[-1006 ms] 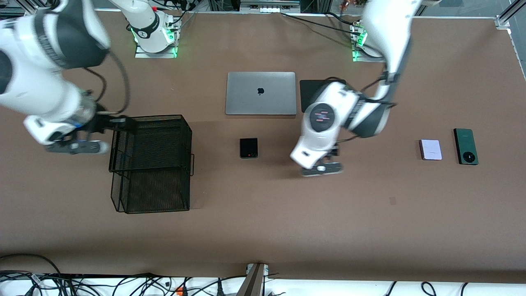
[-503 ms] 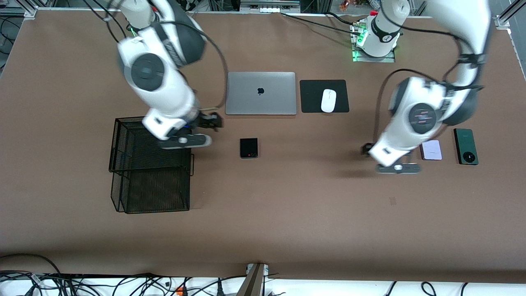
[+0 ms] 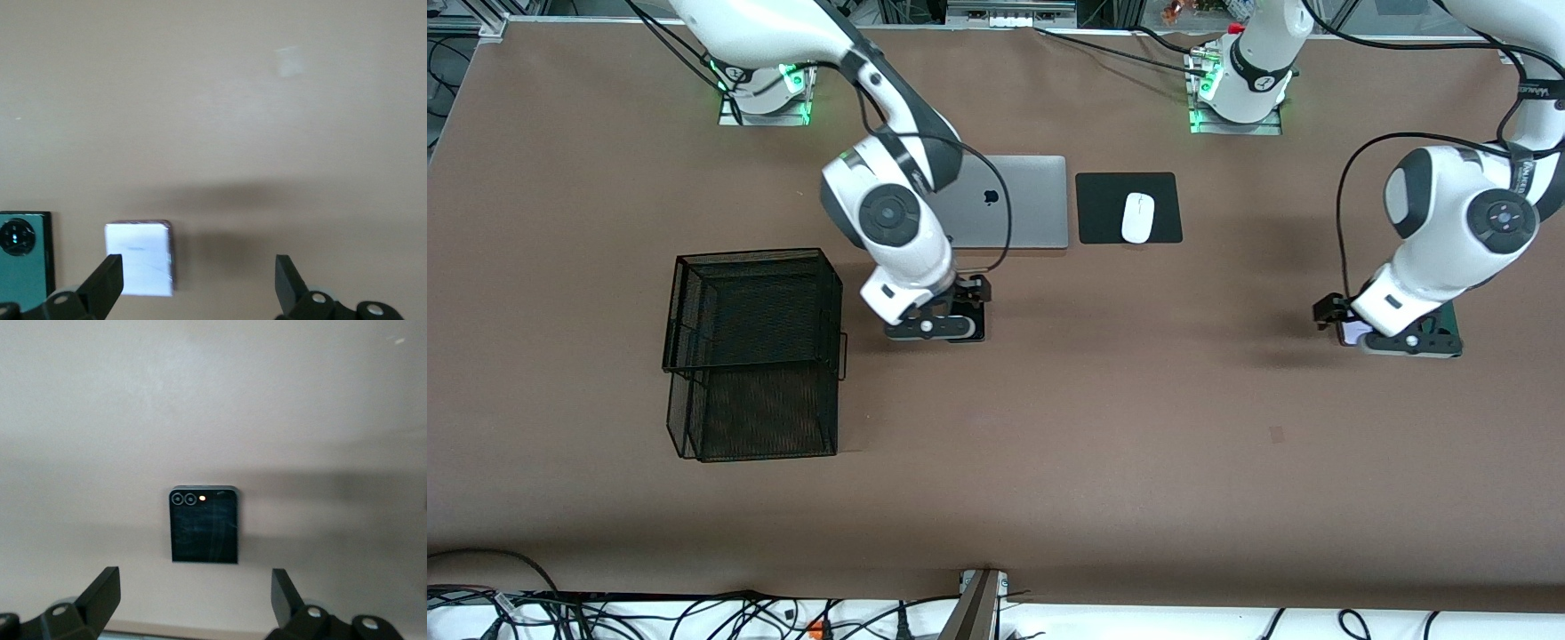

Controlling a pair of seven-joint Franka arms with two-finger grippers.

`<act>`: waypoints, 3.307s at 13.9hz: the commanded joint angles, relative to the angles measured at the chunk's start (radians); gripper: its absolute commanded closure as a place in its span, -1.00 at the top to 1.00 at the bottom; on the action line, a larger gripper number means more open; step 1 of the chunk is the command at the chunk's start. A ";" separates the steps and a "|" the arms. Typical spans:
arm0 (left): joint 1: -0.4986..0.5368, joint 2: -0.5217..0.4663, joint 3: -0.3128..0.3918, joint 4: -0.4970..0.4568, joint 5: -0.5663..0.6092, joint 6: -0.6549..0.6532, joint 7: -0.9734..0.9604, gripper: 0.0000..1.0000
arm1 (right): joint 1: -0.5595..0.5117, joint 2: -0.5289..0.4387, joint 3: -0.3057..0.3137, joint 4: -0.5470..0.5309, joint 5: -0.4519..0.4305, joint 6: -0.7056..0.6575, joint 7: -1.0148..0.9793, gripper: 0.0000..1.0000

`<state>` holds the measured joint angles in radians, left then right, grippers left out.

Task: Place phones with both arms
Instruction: 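Reach the right gripper to the flip phone while the left gripper reaches the white phone, then grasp the flip phone with the right gripper while the left gripper grasps the white phone, then carry the flip phone into the basket while the left gripper moves the white phone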

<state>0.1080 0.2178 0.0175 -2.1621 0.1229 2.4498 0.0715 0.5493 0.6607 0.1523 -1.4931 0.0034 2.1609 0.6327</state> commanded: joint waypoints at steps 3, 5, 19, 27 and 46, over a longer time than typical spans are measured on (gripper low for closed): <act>0.127 0.021 -0.018 -0.102 0.021 0.173 0.040 1.00 | 0.053 0.069 -0.011 0.008 -0.086 0.031 0.021 0.99; 0.162 0.047 -0.019 -0.119 0.021 0.233 0.063 1.00 | 0.055 0.095 -0.011 0.001 -0.092 0.075 0.021 0.99; 0.237 0.215 -0.030 -0.116 0.021 0.393 0.197 1.00 | 0.047 0.140 -0.014 -0.036 -0.154 0.155 0.022 0.99; 0.307 0.242 -0.114 -0.111 0.021 0.394 0.221 1.00 | 0.054 0.160 -0.014 -0.035 -0.143 0.191 0.022 0.99; 0.316 0.293 -0.252 0.117 0.018 0.150 0.161 -0.84 | 0.021 -0.044 -0.123 -0.021 -0.145 0.082 0.104 -1.00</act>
<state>0.4810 0.4948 -0.2380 -2.1127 0.1231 2.6539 0.3113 0.5901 0.7069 0.0481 -1.4870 -0.1305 2.3125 0.7751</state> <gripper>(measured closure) 0.163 0.181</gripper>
